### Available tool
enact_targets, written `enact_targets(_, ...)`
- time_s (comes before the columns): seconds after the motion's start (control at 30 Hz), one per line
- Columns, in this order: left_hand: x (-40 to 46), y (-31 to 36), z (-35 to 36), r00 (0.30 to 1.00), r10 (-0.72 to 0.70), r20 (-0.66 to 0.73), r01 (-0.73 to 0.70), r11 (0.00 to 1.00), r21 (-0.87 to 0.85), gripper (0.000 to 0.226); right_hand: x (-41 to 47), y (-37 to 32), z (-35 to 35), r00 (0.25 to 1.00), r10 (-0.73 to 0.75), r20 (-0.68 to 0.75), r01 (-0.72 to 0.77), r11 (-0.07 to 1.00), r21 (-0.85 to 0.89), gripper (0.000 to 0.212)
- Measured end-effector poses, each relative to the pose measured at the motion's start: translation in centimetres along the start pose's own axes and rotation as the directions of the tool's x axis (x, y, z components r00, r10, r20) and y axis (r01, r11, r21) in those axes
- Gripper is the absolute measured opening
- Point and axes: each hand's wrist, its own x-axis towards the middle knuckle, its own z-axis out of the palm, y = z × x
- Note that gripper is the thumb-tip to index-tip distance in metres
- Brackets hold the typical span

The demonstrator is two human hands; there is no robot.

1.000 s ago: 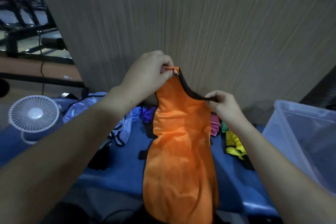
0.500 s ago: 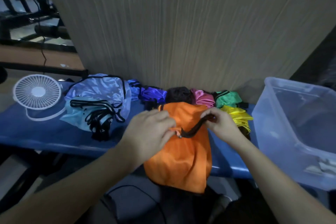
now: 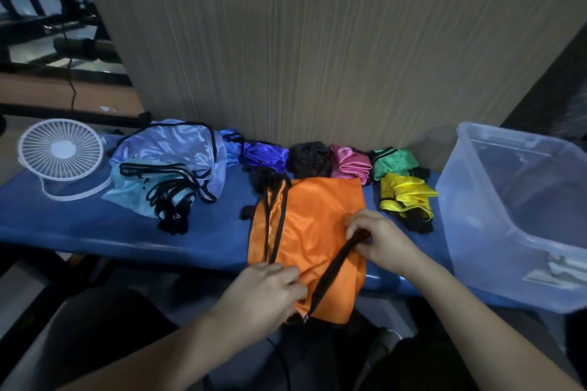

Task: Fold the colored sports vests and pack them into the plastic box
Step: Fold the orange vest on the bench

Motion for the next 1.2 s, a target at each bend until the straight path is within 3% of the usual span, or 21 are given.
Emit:
enact_targets(0.1, -0.3, -0.3, 1.2, 0.998, -0.013, 0.061, 0.014, 1.000, -0.009, 0.029, -0.3, 0.1, 0.0, 0.995, 0.012, 0.099, 0.002, 0.990, -0.144, 0.037)
enact_targets(0.2, -0.4, -0.4, 2.0, 0.974, -0.059, 0.219, 0.064, 0.998, -0.016, 0.049, -0.5, 0.0, -0.5, 0.979, 0.032, 0.201, 0.020, 0.967, -0.253, 0.031)
enact_targets(0.3, 0.0, -0.8, 1.5, 0.925, -0.096, 0.368, 0.152, 0.980, -0.128, 0.066, -0.3, 0.3, -1.6, 0.957, 0.081, 0.280, -0.029, 0.982, -0.184, 0.032)
enact_targets(0.37, 1.2, -1.7, 0.3, 0.953, -0.150, 0.262, 0.213, 0.950, -0.229, 0.049, 0.5, 0.4, -2.3, 0.967, 0.076, 0.244, -0.075, 0.997, -0.015, 0.026)
enact_targets(0.43, 3.2, -3.6, -1.0, 0.965, -0.240, 0.108, 0.261, 0.919, -0.296, 0.027, 2.0, 0.5, -2.7, 0.992, 0.081, 0.098, -0.087, 0.994, 0.064, 0.018)
enact_targets(0.53, 7.5, -7.3, -1.6, 0.925, -0.370, -0.083, 0.319, 0.878, -0.357, 0.009, 4.9, 1.5, -2.7, 0.991, 0.101, -0.091, -0.107, 0.992, -0.059, 0.021)
enact_targets(0.6, 10.6, -9.7, -1.4, 0.895, -0.426, -0.133, 0.357, 0.863, -0.358, 0.014, 6.5, 2.5, -2.7, 0.985, 0.118, -0.124, -0.133, 0.984, -0.120, 0.027)
enact_targets(0.73, 14.7, -12.9, 0.0, 0.879, -0.468, -0.090, 0.432, 0.862, -0.266, 0.037, 8.3, 3.4, -2.5, 0.976, 0.162, -0.143, -0.188, 0.964, -0.189, 0.035)
enact_targets(0.87, 16.1, -14.6, 1.5, 0.863, -0.506, 0.008, 0.503, 0.857, -0.110, 0.037, 9.1, 4.4, -1.5, 0.969, 0.195, -0.150, -0.225, 0.950, -0.218, 0.038)
enact_targets(0.97, 15.1, -16.0, 2.4, 0.861, -0.509, -0.009, 0.503, 0.854, -0.133, 0.023, 9.5, 5.3, -1.0, 0.962, 0.234, -0.141, -0.263, 0.933, -0.246, 0.035)
enact_targets(1.1, 13.6, -17.5, 2.5, 0.859, -0.511, 0.036, 0.503, 0.829, -0.243, 0.042, 9.5, 5.6, -1.1, 0.951, 0.285, -0.122, -0.304, 0.936, -0.176, 0.030)
enact_targets(1.2, 13.2, -18.3, 2.6, 0.849, -0.525, 0.058, 0.521, 0.817, -0.248, 0.029, 9.5, 4.6, -1.1, 0.943, 0.303, -0.134, -0.313, 0.948, -0.061, 0.039)
